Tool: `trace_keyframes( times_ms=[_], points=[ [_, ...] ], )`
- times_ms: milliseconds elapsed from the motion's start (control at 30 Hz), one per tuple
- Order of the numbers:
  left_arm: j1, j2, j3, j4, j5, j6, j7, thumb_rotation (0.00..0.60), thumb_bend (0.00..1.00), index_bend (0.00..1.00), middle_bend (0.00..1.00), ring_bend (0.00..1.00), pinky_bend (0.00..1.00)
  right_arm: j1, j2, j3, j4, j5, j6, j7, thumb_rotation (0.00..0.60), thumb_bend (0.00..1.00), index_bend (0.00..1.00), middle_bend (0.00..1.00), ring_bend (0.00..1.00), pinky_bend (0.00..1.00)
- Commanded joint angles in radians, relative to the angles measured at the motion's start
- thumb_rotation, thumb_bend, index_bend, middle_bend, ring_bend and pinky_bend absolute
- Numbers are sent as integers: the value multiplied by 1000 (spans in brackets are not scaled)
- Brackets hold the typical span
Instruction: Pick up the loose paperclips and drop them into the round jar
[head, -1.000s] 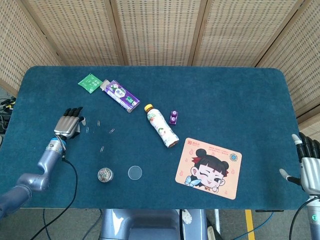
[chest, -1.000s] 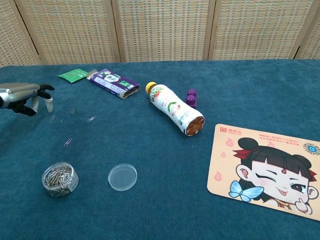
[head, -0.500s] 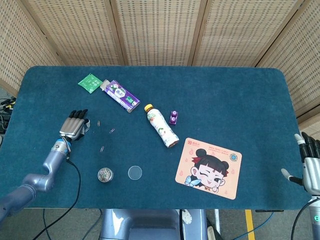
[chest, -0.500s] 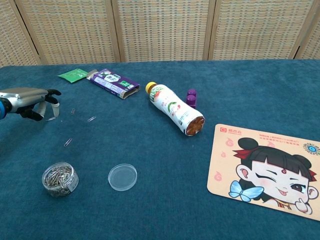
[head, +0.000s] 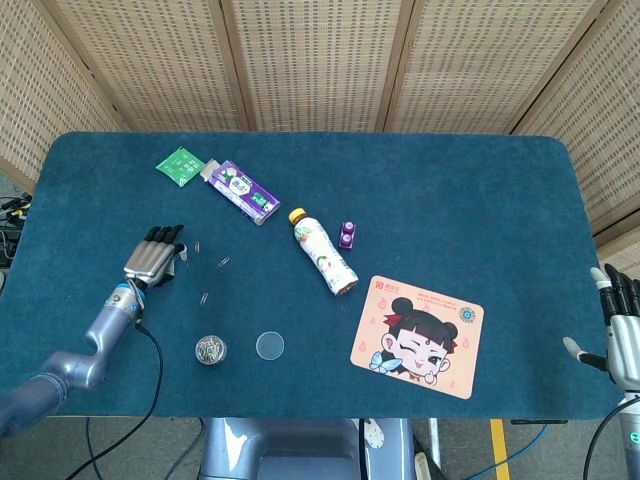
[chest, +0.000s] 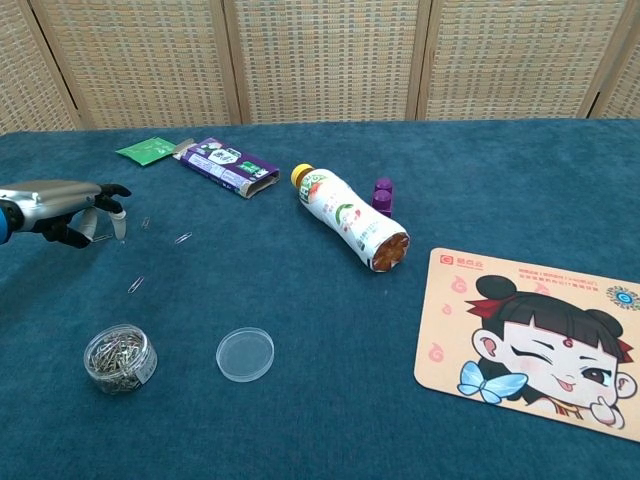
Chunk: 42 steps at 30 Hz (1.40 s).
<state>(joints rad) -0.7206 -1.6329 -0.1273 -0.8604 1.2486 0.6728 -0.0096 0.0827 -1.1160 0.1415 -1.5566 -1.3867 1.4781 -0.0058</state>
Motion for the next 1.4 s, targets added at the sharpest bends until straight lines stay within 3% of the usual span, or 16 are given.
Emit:
trace_keyframes(
  times_ms=[33,700,1300,1367,1400],
  points=[
    [8,11,-7,-13,-1,26,-10,600,974,405,0,0,0,0,0,0,0,0,0,0,600,0,0,0,0,0],
    [9,-30,-12,106,-29,-8,-39,600,956,404,0,0,0,1,0,-1,-2,-1,-2,-2,600,0,0,0,0,0],
    [31,30,19,3,53,57,-118,600,951,404,0,0,0,-3,3,-2,-3,-6,6,4,600,0,0,0,0,0],
    [33,31,19,7,63,75,-133,600,873,389,0,0,0,-3,3,-2,-3,-6,6,3,600,0,0,0,0,0],
    [35,30,19,13,70,88,-142,600,760,366,0,0,0,-3,3,-2,-4,-6,6,3,600,0,0,0,0,0]
  ],
)
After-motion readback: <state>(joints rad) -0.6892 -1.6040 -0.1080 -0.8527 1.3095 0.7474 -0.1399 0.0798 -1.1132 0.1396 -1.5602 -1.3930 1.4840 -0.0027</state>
